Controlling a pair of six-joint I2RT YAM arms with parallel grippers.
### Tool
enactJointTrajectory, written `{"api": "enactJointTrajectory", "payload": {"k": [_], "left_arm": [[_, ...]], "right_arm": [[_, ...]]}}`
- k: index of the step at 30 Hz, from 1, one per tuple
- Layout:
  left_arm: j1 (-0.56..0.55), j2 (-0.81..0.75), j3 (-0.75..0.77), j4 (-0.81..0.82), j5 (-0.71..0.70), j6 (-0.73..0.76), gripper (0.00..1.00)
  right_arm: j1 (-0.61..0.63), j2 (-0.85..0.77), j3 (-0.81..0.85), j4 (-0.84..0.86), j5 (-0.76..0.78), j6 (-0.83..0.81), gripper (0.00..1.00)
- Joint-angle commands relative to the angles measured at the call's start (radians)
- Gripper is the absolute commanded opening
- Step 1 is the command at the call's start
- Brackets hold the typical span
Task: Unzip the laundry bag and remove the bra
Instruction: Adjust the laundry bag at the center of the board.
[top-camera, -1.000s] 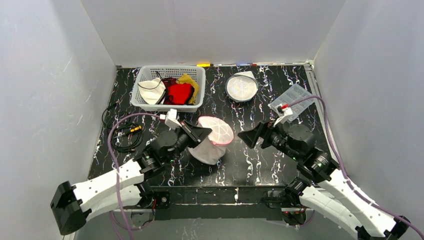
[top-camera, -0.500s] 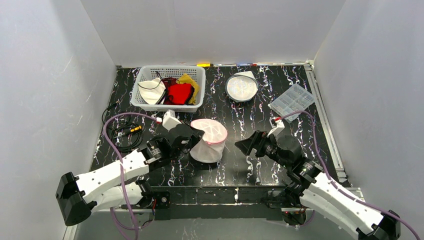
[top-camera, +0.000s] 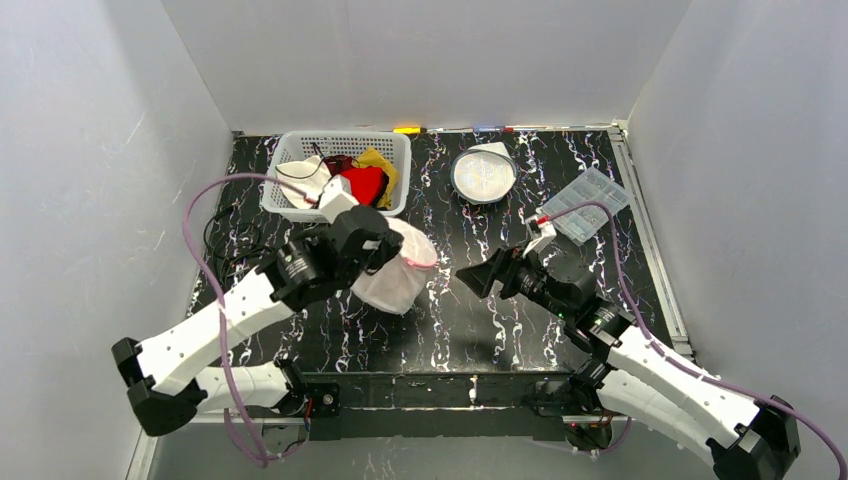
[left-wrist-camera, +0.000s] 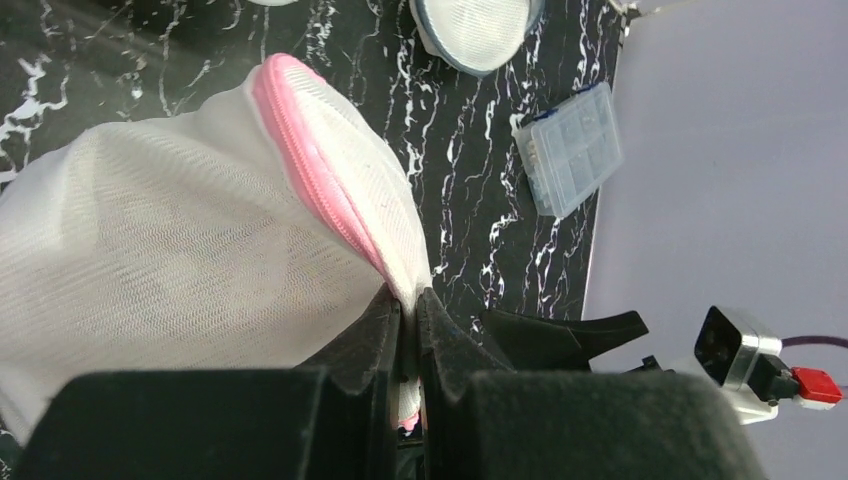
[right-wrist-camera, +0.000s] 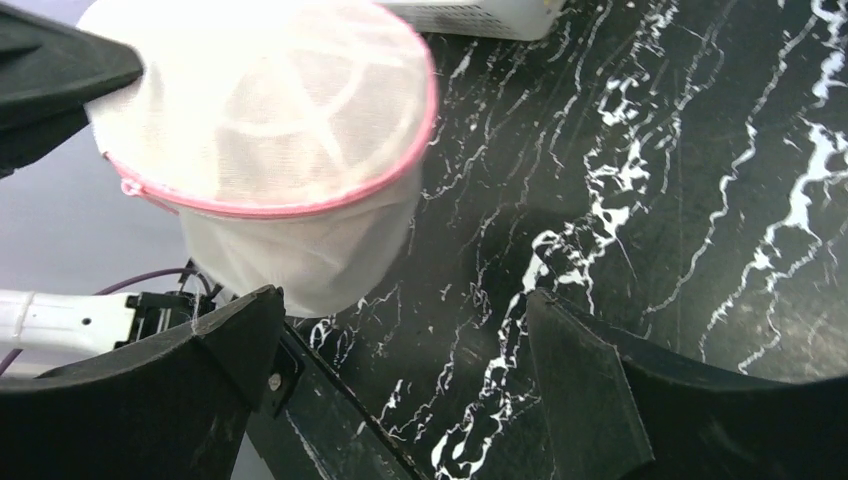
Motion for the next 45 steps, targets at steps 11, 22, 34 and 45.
{"api": "enactJointTrajectory", "payload": {"k": [11, 22, 34, 45], "left_arm": [[0.098, 0.158, -0.082, -0.002, 0.245, 0.103, 0.00], [0.112, 0.004, -0.215, 0.163, 0.309, 0.143, 0.00], [0.129, 0.028, -0.181, 0.027, 0.320, -0.044, 0.00], [0.132, 0.047, -0.126, -0.099, 0.266, -0.206, 0.00]], "right_arm": [[0.002, 0.000, -0.070, 0.190, -0.110, 0.021, 0.99], [0.193, 0.147, 0.045, 0.246, -0.108, -0.049, 0.98], [0.271, 0.283, 0.019, 0.468, -0.016, 0.061, 0.75], [0.281, 0.347, -0.001, 0.578, -0.111, 0.140, 0.73]]}}
